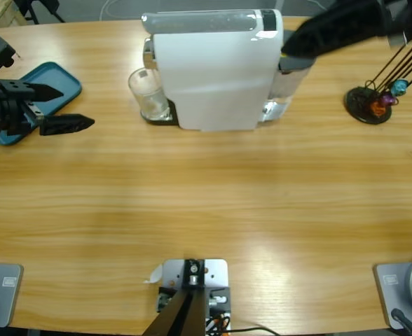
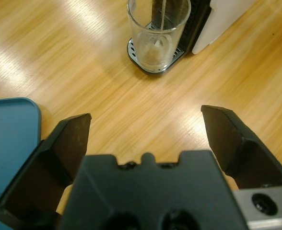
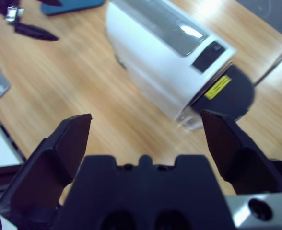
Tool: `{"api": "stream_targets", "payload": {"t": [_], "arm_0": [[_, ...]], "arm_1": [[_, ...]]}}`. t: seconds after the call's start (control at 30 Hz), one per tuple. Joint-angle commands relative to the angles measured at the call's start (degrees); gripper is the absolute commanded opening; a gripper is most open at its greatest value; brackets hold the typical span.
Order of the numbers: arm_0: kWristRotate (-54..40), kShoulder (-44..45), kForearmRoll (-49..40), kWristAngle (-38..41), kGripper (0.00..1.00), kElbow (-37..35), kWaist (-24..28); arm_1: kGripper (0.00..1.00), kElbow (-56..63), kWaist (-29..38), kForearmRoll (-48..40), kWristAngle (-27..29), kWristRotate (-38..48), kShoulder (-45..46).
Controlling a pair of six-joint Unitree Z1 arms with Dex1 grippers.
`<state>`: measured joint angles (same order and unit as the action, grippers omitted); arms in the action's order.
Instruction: Pour coffee
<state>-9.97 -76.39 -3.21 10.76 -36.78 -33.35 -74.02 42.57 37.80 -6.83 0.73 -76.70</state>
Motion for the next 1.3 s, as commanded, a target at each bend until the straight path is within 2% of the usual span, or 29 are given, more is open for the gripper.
{"api": "stream_targets", "payload": {"t": [0.03,0.23,0.47,0.77,1.3], "arm_0": [[0.03,3.95,-0.9,0.22,1.0,1.69,-0.93],[0.16,5.15,-3.44,0.31,0.999,0.88,-0.93],[0.46,3.72,-2.86,0.13,1.0,0.73,-0.93],[1.39,4.06,-2.77,0.22,1.0,1.62,-1.05],[1.09,3.0,-1.8,0.31,1.0,-0.84,-1.63]], "arm_1": [[1.0,20.93,0.7,-11.47,-2.26,-1.8,11.77],[1.0,32.27,-4.23,-14.74,-2.38,-3.12,18.93],[1.0,37.25,-4.6,-17.6,-1.54,-2.22,22.74],[1.0,38.42,-4.52,-18.24,-2.75,-1.96,21.02],[1.0,39.13,-4.6,-18.99,-2.01,-1.25,19.4]]}}
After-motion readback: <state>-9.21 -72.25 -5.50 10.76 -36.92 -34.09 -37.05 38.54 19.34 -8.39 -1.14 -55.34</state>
